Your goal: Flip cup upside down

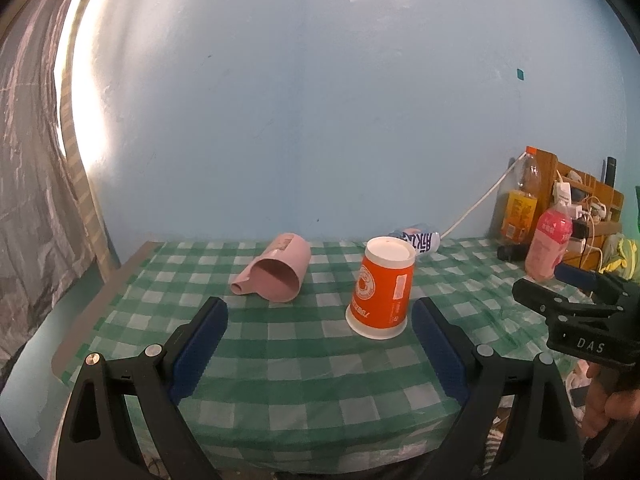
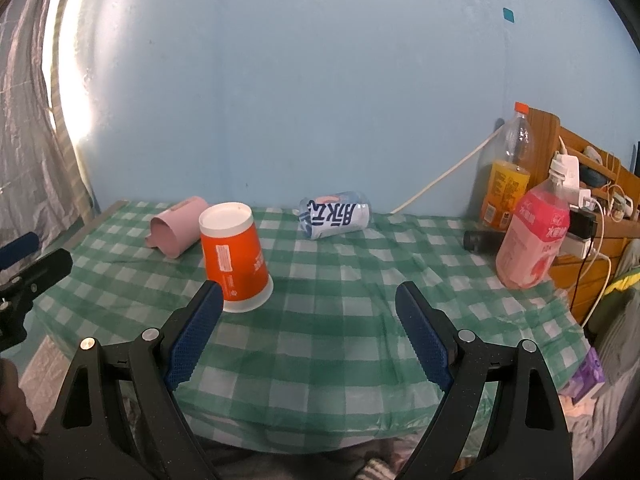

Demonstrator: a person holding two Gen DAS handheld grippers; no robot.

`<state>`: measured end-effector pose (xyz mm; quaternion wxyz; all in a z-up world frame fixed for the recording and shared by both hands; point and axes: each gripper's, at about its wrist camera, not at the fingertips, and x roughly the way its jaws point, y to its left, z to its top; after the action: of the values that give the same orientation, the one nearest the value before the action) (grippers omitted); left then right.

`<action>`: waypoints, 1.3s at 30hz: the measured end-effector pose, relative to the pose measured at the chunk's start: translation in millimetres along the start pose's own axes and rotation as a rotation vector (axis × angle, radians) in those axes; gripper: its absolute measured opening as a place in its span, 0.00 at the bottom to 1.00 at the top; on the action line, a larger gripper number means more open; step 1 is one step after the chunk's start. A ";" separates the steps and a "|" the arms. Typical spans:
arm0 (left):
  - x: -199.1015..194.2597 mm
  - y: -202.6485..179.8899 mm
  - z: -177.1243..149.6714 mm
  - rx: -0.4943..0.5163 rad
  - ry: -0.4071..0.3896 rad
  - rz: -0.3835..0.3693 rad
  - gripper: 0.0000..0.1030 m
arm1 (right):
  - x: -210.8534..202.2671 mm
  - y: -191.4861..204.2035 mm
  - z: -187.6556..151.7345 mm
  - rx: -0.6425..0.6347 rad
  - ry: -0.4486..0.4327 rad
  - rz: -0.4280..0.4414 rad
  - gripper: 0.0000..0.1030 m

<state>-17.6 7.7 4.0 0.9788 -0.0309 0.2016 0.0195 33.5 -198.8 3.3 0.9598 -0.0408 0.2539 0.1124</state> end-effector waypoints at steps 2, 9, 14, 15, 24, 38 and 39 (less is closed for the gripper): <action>0.4 -1.2 -0.2 0.007 0.001 0.000 0.92 | 0.5 -0.1 -0.3 0.001 0.001 0.001 0.85; 2.0 -1.5 -0.3 0.017 0.007 0.006 0.92 | 1.9 1.2 -1.4 0.004 0.006 0.000 0.85; 2.1 -2.4 -0.2 0.020 0.012 0.002 0.92 | 2.5 1.9 -2.4 0.005 0.011 -0.001 0.85; 2.7 -2.7 -0.7 0.021 0.013 0.001 0.92 | 3.2 2.5 -3.0 0.005 0.012 -0.001 0.85; 4.9 -5.8 -2.1 0.032 0.022 -0.009 0.92 | 5.5 2.5 -4.1 0.012 0.017 -0.006 0.85; 8.5 -7.6 -3.1 0.032 0.041 -0.018 0.92 | 6.0 1.9 -4.8 0.015 0.025 -0.009 0.85; 9.3 -6.8 -3.4 0.032 0.042 -0.019 0.92 | 6.0 2.0 -4.8 0.015 0.025 -0.010 0.85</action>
<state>-10.0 0.9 -2.4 0.9748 -0.0174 0.2222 0.0061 35.8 -196.3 -4.0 0.9574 -0.0363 0.2663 0.1053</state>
